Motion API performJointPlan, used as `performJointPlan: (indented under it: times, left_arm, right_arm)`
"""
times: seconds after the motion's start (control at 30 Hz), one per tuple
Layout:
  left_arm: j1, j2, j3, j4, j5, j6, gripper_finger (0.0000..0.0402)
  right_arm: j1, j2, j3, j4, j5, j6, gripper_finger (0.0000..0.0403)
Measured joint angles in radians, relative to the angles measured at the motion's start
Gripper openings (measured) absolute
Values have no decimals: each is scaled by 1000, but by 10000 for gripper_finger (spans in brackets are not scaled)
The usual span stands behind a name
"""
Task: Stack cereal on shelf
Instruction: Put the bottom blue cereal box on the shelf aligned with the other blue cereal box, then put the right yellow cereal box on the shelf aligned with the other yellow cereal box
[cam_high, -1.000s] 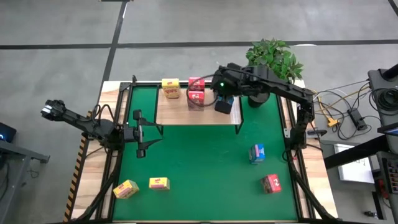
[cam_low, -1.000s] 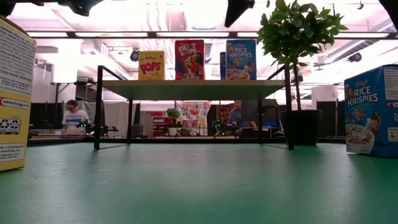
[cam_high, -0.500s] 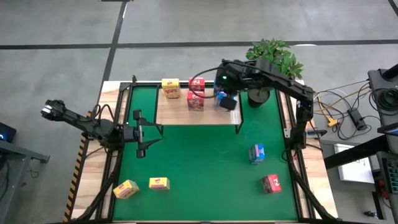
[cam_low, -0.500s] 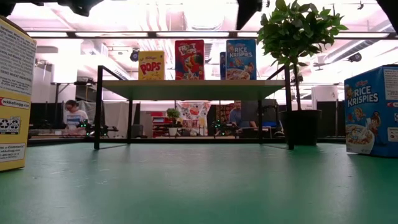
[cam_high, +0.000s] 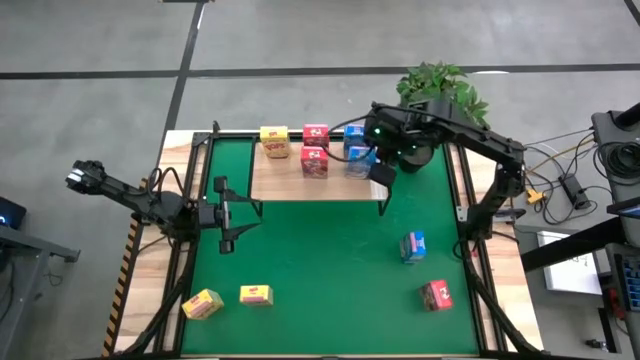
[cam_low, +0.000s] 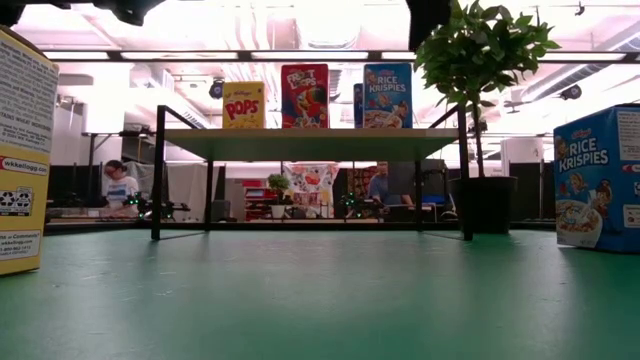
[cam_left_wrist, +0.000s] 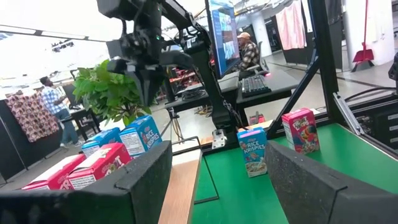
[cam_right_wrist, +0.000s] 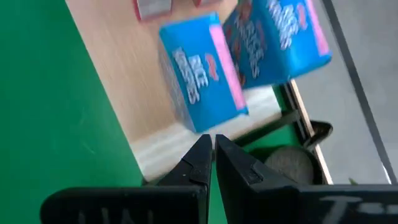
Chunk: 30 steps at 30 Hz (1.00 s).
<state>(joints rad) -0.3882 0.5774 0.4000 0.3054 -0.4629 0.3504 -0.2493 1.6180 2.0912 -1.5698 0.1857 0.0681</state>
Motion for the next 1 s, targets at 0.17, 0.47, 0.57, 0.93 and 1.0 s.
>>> performJointPlan:
  times: [0.17, 0.47, 0.57, 0.93, 1.0]
  left_arm:
    - [0, 0, 0, 1, 0, 0, 240]
    - [0, 0, 0, 2, 0, 4, 240]
    - [0, 0, 0, 2, 0, 4, 240]
    - [-1, 0, 0, 2, 0, 4, 240]
    - [-1, 0, 0, 2, 1, 4, 240]
  right_arm:
    - [-1, -28, -109, 26, 101, 11, 12]
    - [0, -31, -197, 137, 105, -38, 12]
    - [0, -31, -195, 153, 105, -46, 12]
    - [0, -31, -131, 162, 104, -47, 12]
    - [7, -32, -109, 162, 105, -42, 12]
